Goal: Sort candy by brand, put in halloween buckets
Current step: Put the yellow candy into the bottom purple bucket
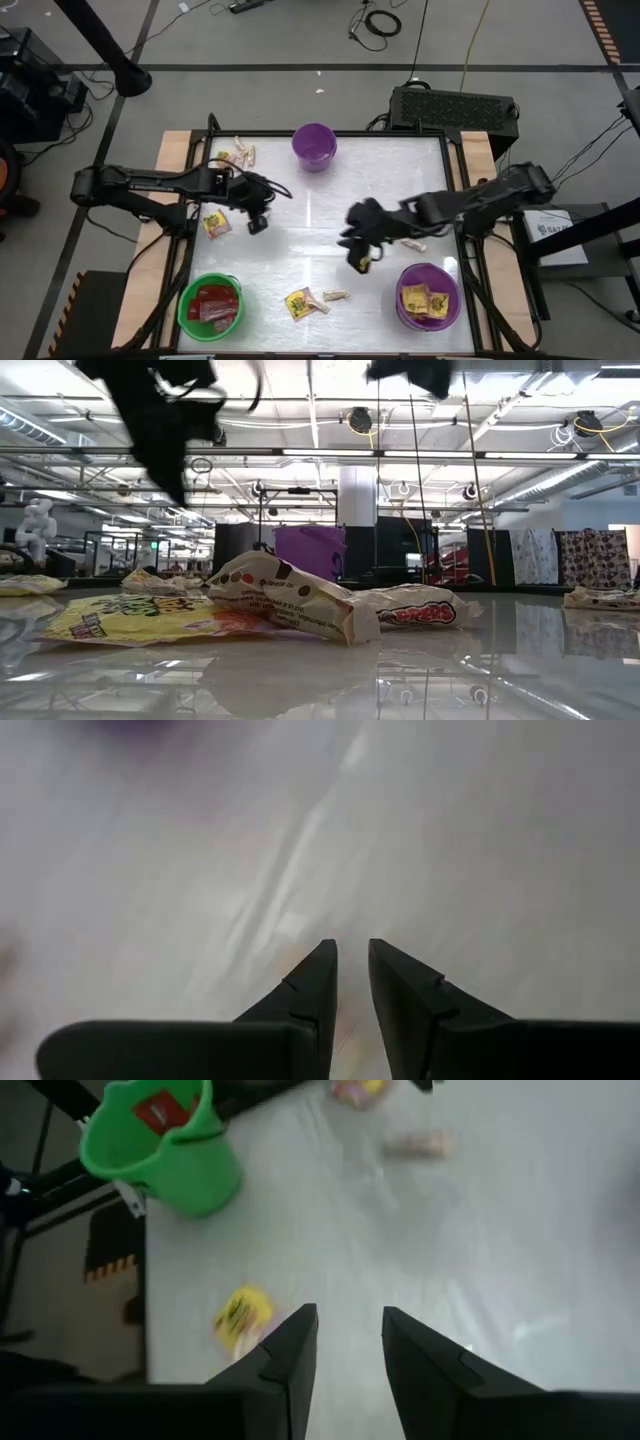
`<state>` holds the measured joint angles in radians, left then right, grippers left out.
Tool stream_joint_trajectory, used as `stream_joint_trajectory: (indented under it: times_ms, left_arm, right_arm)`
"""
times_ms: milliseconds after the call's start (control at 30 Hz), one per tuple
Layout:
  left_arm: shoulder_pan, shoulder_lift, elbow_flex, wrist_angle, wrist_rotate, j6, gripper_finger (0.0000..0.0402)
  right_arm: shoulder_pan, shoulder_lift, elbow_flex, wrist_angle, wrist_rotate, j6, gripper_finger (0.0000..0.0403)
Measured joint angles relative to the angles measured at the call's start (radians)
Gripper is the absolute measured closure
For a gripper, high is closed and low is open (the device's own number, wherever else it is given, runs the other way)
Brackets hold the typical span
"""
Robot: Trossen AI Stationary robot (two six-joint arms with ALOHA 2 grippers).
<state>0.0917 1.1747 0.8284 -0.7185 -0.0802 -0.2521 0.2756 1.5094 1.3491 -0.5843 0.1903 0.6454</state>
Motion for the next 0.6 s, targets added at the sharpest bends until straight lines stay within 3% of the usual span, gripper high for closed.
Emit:
stream_joint_trajectory:
  times_ms: [133, 233, 433, 533, 600]
  left_arm:
    - [0.000, -0.011, 0.000, -0.271, -0.134, -0.094, 0.0331]
    - [0.006, -0.006, 0.000, -0.442, -0.141, -0.153, 0.0331]
    - [0.039, -0.009, -0.120, -0.514, -0.040, -0.057, 0.0331]
    - [0.052, 0.006, -0.156, -0.501, 0.070, -0.021, 0.0331]
    - [0.054, 0.009, -0.145, -0.473, 0.079, -0.014, 0.0331]
  right_arm:
    - [-0.069, 0.088, 0.000, 0.164, -0.038, -0.124, 0.0293]
    - [-0.106, 0.138, 0.000, 0.225, -0.145, -0.140, 0.0293]
    - [-0.154, 0.178, -0.002, 0.208, -0.377, -0.110, 0.0293]
    - [-0.165, 0.172, -0.002, 0.185, -0.399, -0.109, 0.0293]
    - [-0.166, 0.171, -0.002, 0.179, -0.399, -0.110, 0.0293]
